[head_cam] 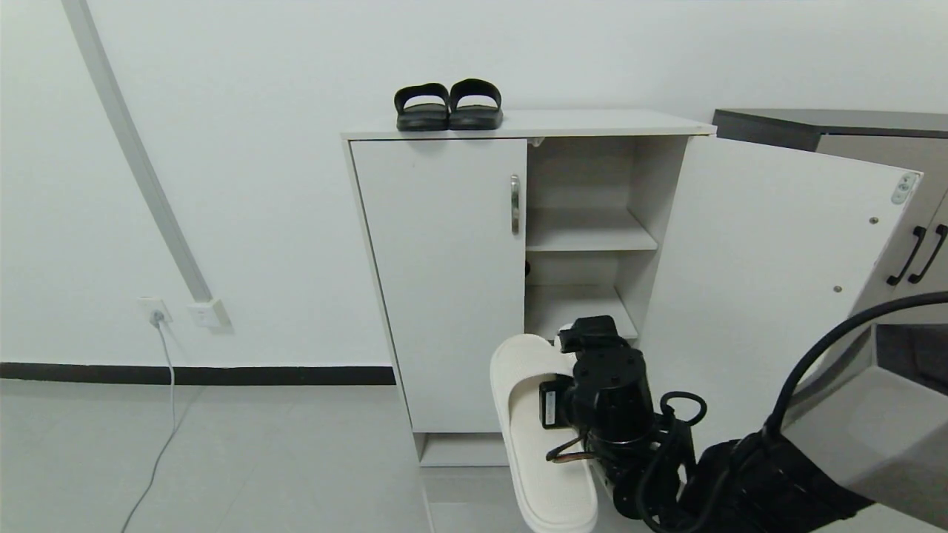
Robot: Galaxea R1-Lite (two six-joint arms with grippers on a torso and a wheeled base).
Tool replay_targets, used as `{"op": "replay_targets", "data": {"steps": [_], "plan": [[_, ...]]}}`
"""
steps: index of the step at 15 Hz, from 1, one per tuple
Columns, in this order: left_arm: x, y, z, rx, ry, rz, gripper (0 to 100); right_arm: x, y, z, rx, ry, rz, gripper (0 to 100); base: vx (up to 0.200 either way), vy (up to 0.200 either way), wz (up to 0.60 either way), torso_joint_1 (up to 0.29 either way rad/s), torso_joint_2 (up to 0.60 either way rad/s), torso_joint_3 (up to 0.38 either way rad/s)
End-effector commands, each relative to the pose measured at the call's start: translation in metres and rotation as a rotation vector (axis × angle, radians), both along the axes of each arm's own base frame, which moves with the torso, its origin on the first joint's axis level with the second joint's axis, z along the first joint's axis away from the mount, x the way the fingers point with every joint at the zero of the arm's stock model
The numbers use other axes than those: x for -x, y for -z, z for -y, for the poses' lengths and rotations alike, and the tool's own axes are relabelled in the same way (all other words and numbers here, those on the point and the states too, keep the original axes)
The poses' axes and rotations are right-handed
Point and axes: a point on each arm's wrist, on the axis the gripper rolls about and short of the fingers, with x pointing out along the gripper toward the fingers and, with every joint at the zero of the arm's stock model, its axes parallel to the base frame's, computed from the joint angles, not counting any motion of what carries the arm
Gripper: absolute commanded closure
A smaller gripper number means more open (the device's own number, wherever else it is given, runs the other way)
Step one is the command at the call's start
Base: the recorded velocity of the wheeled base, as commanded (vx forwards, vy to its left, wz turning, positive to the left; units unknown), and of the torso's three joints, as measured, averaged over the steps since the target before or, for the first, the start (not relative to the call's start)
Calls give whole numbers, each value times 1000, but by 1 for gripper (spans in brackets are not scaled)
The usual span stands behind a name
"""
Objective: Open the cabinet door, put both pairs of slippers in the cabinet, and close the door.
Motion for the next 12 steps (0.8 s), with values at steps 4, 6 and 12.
{"op": "replay_targets", "data": {"steps": [4, 6, 12], "plan": [[0, 0, 0, 0, 0, -2, 100, -23, 12, -19, -5, 179, -36, 100, 0, -100, 0, 2, 2, 2], [0, 0, 0, 0, 0, -2, 100, -24, 13, -17, -1, 183, -37, 100, 0, -200, 0, 2, 5, 5], [0, 0, 0, 0, 0, -2, 100, -26, 25, -17, 24, 187, -56, 100, 0, -133, 0, 3, 2, 2]]}}
